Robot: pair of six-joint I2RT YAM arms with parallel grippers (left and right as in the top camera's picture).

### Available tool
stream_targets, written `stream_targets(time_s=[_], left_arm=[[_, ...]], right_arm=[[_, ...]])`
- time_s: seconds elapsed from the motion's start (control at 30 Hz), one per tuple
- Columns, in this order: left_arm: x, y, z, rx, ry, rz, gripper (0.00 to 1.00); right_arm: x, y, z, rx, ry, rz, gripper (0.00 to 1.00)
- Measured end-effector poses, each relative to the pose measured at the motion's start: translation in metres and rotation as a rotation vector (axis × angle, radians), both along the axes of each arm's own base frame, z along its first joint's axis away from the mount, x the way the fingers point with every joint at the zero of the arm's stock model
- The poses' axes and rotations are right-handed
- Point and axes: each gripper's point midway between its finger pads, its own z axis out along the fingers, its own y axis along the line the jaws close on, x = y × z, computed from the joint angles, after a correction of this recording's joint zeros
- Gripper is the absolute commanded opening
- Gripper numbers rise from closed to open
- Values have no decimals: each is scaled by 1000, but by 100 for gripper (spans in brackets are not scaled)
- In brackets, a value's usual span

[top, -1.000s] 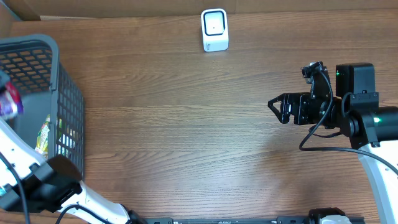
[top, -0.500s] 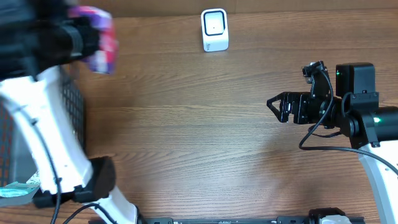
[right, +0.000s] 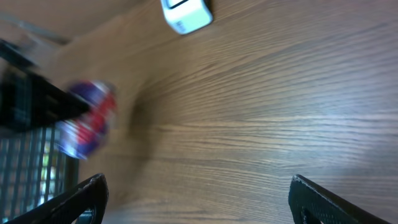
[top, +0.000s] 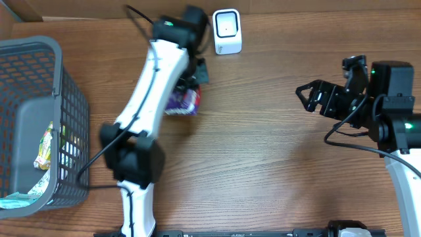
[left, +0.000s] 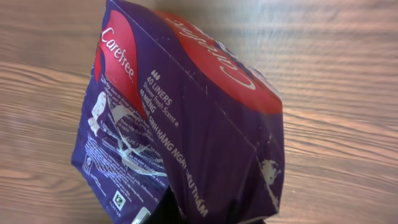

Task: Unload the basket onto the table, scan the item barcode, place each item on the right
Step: 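Place the purple Carefree pack on the table center and release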

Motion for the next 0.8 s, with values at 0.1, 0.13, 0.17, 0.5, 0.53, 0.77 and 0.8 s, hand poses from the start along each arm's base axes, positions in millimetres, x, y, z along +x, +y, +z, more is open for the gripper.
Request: stream_targets(time_s=[0.1,0.13,0.17,0.5,0.53,0.77,0.8], left_arm=[[-5,-19,-37,29,76,-12,4],[-8,-27,-48,38,98,-23,4],[-11,-33,-56,44,115,-34,4],[-20,-77,-55,-28,129,-180,100],[-15,-79,-46,-41,108,-189,100],[24,-72,66,-144,-173,-237,100],[28,-66,85,-157,-225,-237,100]], right_arm=[[2,-10,0,13,12,-46,94],[2,-12,-1,16,18,-55,94],[1,-13,-1,17,23,-62,94],[2,-14,-1,24,28,-74,95],[2,-14,-1,24,28,-74,95],[2,-14,-1,26,27,-76,95],[2,-14,-1,26,28,-76,95]])
